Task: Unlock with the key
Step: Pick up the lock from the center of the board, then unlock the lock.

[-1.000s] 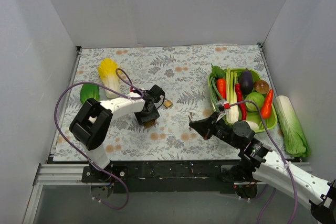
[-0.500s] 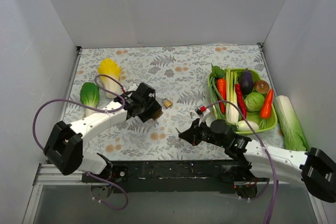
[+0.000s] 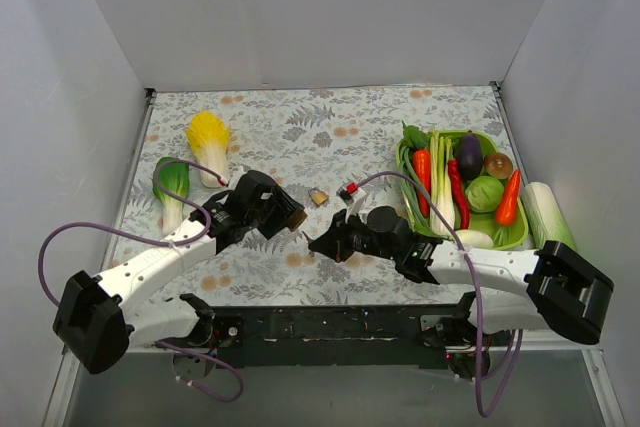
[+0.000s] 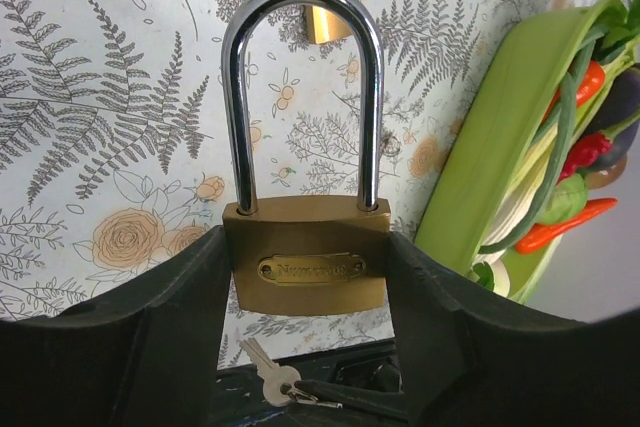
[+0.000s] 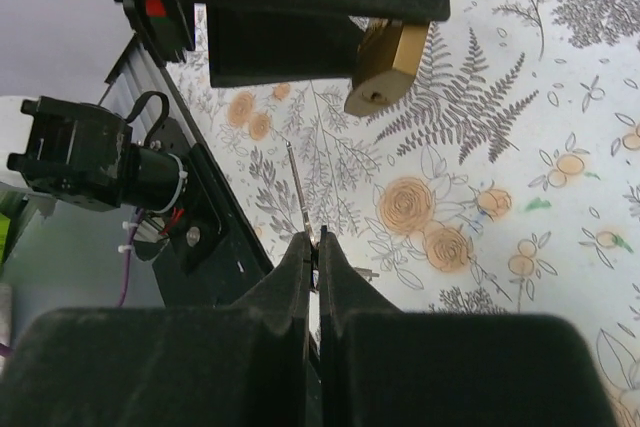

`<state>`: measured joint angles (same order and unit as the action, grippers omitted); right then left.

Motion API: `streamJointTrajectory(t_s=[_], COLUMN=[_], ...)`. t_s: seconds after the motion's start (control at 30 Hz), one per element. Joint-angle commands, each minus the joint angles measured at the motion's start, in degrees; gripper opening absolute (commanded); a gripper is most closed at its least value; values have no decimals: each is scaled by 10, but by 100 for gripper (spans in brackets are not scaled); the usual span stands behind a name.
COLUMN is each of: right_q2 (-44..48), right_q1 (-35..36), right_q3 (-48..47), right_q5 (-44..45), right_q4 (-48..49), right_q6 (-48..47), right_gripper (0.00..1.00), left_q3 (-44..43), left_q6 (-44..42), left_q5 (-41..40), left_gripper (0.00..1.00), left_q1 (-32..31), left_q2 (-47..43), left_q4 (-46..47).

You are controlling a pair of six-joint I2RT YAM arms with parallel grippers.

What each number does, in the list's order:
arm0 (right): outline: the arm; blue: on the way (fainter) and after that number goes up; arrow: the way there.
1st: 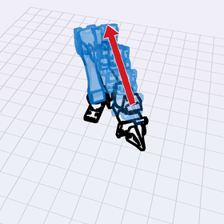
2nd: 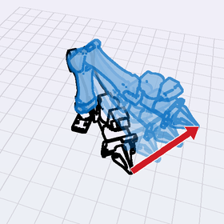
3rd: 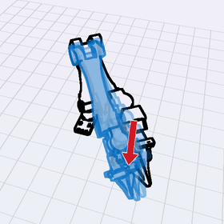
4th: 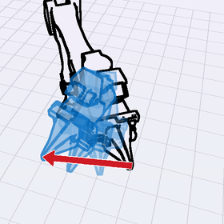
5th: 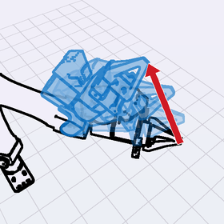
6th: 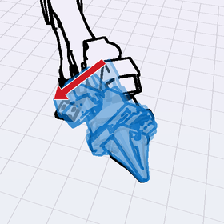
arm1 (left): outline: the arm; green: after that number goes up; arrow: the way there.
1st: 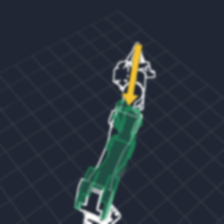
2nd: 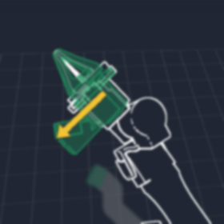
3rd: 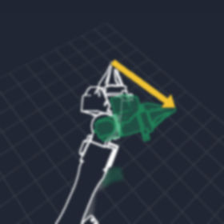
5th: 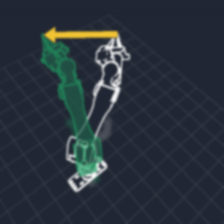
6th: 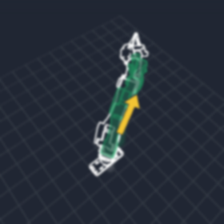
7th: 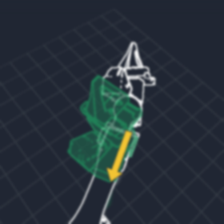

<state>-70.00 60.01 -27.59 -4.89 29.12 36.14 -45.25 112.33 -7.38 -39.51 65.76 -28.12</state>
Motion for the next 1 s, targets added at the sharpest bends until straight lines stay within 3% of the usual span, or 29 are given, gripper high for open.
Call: streamJointTrajectory(t_s=[0.0, 0.97], right_q2=[-29, -102], right_q1=[-8, -65], right_q3=[-47, -98], right_q5=[-29, -106], right_q4=[28, 20], right_q6=[5, 7], right_gripper=[1, 1], left_q3=[10, 35], left_q6=[-13, -30], left_q5=[5, -5], left_gripper=[0, 0], left_q1=[-1, -1], left_q2=[-52, -100], left_q4=[59, 76])
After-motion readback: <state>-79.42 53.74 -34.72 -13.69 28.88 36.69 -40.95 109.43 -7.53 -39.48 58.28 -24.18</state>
